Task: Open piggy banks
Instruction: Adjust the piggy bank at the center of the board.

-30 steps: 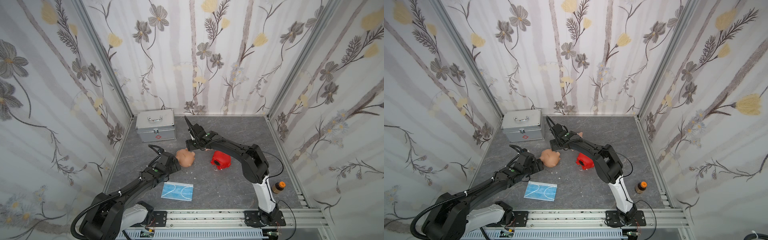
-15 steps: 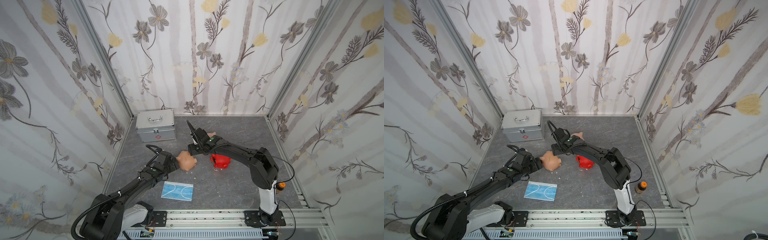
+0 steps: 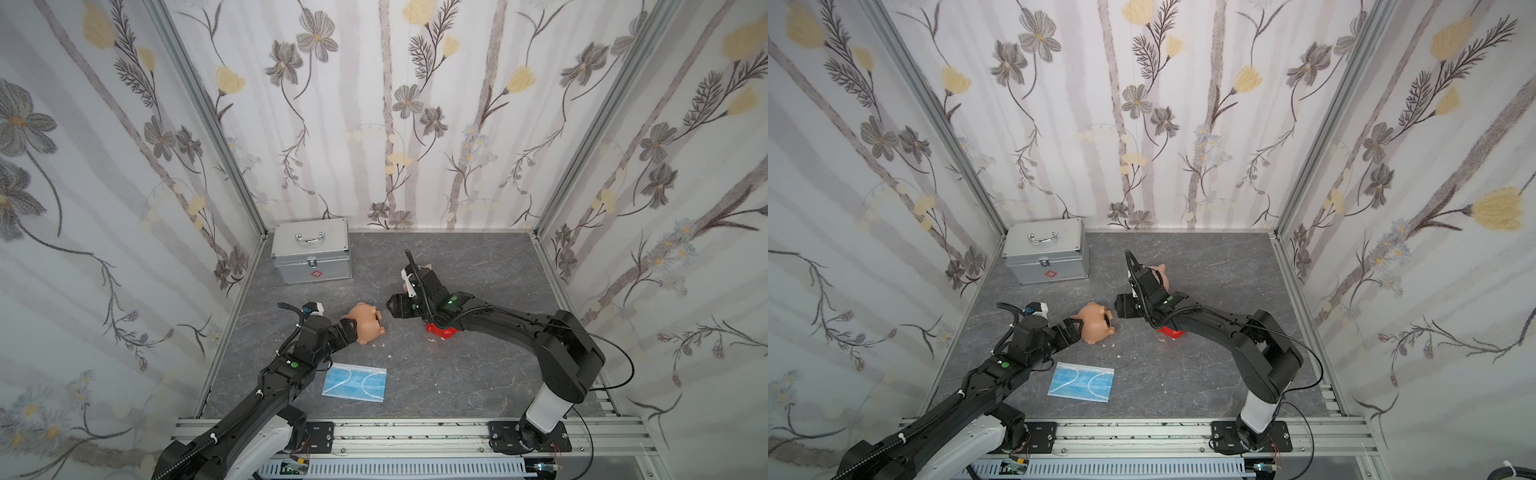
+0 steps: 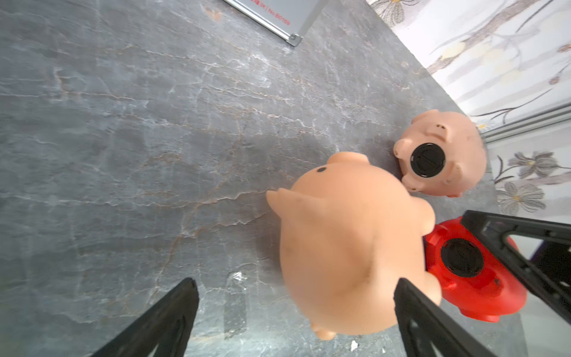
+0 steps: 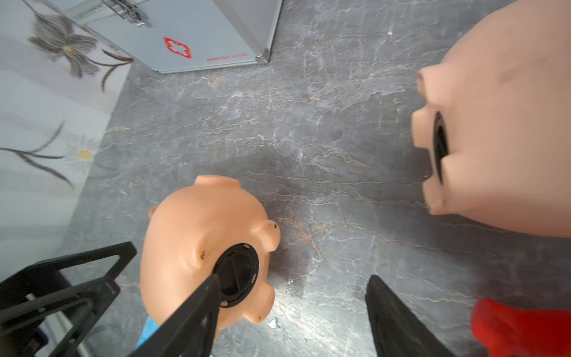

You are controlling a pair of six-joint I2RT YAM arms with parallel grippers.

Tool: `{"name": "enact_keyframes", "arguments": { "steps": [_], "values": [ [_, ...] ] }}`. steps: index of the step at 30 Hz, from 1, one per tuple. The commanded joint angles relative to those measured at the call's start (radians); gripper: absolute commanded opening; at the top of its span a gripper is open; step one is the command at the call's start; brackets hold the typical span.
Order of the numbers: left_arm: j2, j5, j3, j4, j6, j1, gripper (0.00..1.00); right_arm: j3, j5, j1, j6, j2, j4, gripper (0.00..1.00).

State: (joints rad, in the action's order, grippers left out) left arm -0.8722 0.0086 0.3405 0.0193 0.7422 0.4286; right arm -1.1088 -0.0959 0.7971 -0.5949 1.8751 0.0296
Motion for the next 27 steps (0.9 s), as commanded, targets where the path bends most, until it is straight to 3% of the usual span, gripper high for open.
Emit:
{"name": "enact_keyframes", "arguments": {
  "steps": [1,7,12,17,27],
  "values": [
    [-0.043,0.064,-0.003,-0.126,0.054,-0.013,1.00,0.034,-0.121,-0.009,-0.088,-0.014,-0.198,0.74],
    [-0.194,0.169,-0.024,-0.346,0.139,-0.047,1.00,0.007,0.005,-0.007,-0.095,0.014,-0.082,0.62],
    [-0.303,0.199,0.001,-0.453,0.156,-0.048,1.00,-0.014,-0.032,-0.004,-0.093,0.056,-0.068,0.56],
    [-0.346,0.206,0.007,-0.478,0.156,-0.048,1.00,-0.059,-0.038,0.000,-0.073,0.098,-0.016,0.50],
    [-0.370,0.203,0.025,-0.457,0.140,-0.048,1.00,-0.100,-0.061,0.030,-0.061,0.141,0.011,0.46]
  ]
}}
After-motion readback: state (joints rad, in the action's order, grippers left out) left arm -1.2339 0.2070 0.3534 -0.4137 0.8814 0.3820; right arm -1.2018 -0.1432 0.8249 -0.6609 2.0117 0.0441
